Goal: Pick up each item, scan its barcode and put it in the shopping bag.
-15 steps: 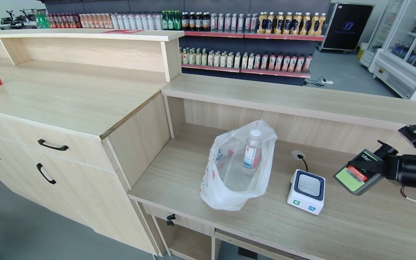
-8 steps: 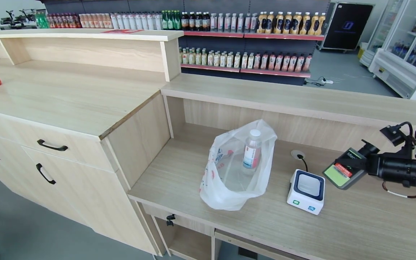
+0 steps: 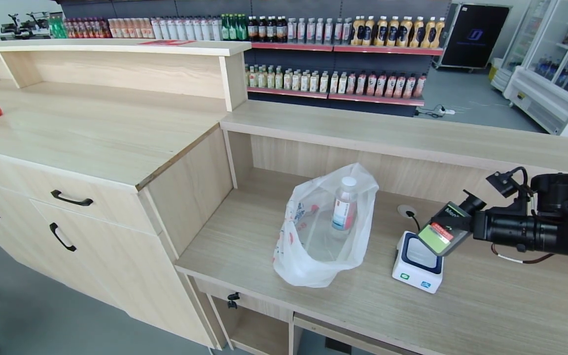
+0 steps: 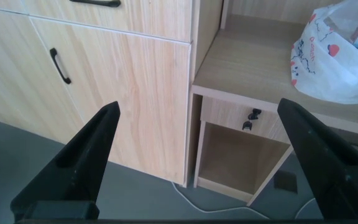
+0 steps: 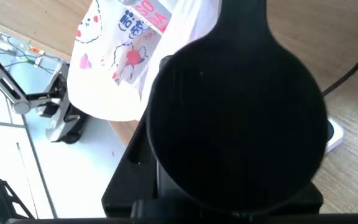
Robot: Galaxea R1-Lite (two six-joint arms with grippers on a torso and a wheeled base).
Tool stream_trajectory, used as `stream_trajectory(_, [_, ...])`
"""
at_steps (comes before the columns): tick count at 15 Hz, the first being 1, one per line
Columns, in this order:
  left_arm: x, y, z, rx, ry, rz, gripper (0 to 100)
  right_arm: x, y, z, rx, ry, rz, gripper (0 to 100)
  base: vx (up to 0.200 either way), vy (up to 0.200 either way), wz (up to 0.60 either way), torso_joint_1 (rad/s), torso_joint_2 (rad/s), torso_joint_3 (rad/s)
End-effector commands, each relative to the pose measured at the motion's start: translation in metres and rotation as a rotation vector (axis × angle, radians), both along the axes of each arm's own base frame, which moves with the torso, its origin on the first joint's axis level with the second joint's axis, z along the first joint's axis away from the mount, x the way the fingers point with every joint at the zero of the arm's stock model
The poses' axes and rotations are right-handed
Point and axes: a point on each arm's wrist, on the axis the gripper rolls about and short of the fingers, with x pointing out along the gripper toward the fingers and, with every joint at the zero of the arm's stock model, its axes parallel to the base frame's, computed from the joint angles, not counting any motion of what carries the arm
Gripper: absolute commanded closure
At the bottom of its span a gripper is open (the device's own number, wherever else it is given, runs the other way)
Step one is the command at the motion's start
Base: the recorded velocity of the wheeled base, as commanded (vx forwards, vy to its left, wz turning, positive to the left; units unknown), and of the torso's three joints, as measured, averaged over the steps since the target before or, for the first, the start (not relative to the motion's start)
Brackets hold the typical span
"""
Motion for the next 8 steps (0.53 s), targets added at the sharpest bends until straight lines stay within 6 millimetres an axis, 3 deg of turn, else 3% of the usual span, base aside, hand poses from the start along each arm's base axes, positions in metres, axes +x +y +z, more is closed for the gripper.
stream_trajectory(1, [0.0000,0.0000,0.0000,0.000,-0.001,0.000,0,0.0029,0.0029,-0.0042,0.002,0.009,0.010,100,0.000,0.000,0.00,0.000,0.00,0.000])
stream_trajectory(8, [0.0000,0.0000,0.0000,0.000,-0.001,0.000,0,0.0094,0.0048,-0.0074,0.002,-0.003,0.018,100,0.000,0.000,0.00,0.000,0.00,0.000])
